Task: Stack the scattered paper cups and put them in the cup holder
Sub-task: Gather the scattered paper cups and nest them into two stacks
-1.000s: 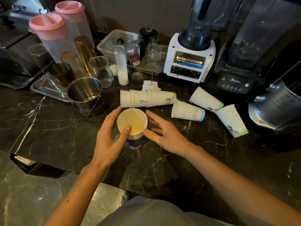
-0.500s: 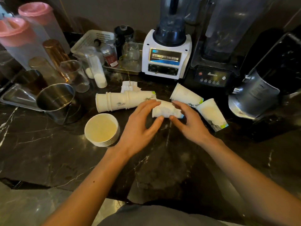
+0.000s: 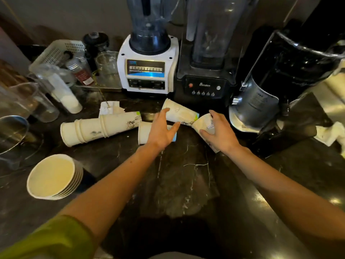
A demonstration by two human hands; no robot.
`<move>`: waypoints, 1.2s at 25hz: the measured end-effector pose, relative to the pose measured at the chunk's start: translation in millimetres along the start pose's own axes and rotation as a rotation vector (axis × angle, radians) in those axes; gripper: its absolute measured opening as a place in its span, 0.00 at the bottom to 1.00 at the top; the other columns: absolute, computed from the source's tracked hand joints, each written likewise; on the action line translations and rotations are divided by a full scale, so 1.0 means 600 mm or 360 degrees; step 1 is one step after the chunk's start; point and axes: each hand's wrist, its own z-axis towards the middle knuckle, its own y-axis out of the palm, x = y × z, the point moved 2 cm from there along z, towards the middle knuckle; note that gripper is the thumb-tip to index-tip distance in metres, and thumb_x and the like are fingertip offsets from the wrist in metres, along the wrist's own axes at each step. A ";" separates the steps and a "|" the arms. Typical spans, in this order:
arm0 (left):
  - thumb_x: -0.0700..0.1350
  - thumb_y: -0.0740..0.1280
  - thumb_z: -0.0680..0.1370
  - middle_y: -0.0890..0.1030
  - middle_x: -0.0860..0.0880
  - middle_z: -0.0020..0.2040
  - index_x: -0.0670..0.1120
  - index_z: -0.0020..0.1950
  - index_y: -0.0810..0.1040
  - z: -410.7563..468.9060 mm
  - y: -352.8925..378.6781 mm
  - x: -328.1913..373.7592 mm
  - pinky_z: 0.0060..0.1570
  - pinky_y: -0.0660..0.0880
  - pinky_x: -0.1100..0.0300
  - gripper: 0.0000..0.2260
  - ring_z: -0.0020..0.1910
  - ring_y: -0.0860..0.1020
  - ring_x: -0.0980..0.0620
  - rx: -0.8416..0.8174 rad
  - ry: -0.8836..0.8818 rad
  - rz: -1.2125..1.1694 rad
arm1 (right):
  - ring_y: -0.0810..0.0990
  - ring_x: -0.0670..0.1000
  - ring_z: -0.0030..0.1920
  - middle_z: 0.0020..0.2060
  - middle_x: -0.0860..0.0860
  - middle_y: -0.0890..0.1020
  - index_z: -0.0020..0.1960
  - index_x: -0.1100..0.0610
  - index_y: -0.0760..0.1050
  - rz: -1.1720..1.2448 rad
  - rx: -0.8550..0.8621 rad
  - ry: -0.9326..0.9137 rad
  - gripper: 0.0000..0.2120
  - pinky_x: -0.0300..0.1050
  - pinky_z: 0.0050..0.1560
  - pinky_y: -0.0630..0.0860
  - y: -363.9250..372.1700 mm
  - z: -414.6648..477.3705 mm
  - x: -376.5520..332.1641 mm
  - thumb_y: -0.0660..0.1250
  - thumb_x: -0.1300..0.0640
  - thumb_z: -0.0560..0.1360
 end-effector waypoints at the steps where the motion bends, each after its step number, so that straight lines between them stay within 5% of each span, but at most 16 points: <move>1: 0.47 0.67 0.79 0.67 0.41 0.72 0.44 0.75 0.62 0.016 -0.005 -0.001 0.70 0.66 0.53 0.27 0.71 0.68 0.44 0.0021 -0.0029 0.0046 | 0.65 0.56 0.72 0.73 0.54 0.64 0.78 0.52 0.54 -0.0035 -0.0035 0.0026 0.40 0.56 0.68 0.69 0.007 0.001 0.000 0.71 0.47 0.74; 7: 0.47 0.65 0.80 0.63 0.39 0.75 0.42 0.78 0.54 0.124 0.005 -0.002 0.70 0.64 0.48 0.31 0.74 0.64 0.40 -0.0077 -0.0368 0.0182 | 0.64 0.58 0.72 0.73 0.55 0.63 0.78 0.52 0.50 -0.0058 -0.0183 0.0218 0.43 0.59 0.66 0.69 0.027 0.020 0.023 0.71 0.46 0.73; 10: 0.45 0.63 0.81 0.70 0.39 0.71 0.41 0.74 0.61 0.142 0.013 -0.015 0.64 0.70 0.49 0.24 0.70 0.70 0.40 -0.0133 -0.0438 0.0159 | 0.66 0.58 0.71 0.72 0.55 0.65 0.78 0.51 0.50 -0.0018 -0.0221 0.0271 0.43 0.60 0.65 0.70 0.033 0.025 0.031 0.72 0.46 0.73; 18: 0.47 0.65 0.80 0.77 0.43 0.64 0.43 0.69 0.71 0.133 -0.012 -0.014 0.49 0.77 0.60 0.18 0.64 0.76 0.45 -0.0026 -0.0299 -0.0080 | 0.64 0.55 0.72 0.73 0.52 0.64 0.78 0.51 0.52 0.0193 -0.0086 0.0227 0.43 0.55 0.70 0.64 0.010 -0.002 0.033 0.74 0.49 0.72; 25: 0.46 0.67 0.79 0.78 0.45 0.62 0.43 0.59 0.79 0.022 -0.063 0.043 0.60 0.75 0.54 0.11 0.60 0.74 0.52 0.0122 0.0188 -0.0159 | 0.63 0.50 0.73 0.74 0.50 0.65 0.78 0.52 0.55 0.0345 0.0152 0.0081 0.43 0.49 0.72 0.61 -0.019 -0.089 0.012 0.75 0.50 0.71; 30: 0.48 0.70 0.77 0.64 0.49 0.73 0.52 0.51 0.78 -0.064 -0.107 0.043 0.59 0.68 0.73 0.04 0.71 0.62 0.56 0.0258 0.0242 -0.0275 | 0.62 0.48 0.73 0.75 0.48 0.63 0.78 0.49 0.55 0.0427 0.0197 0.0078 0.44 0.52 0.73 0.63 -0.020 -0.155 -0.012 0.76 0.51 0.70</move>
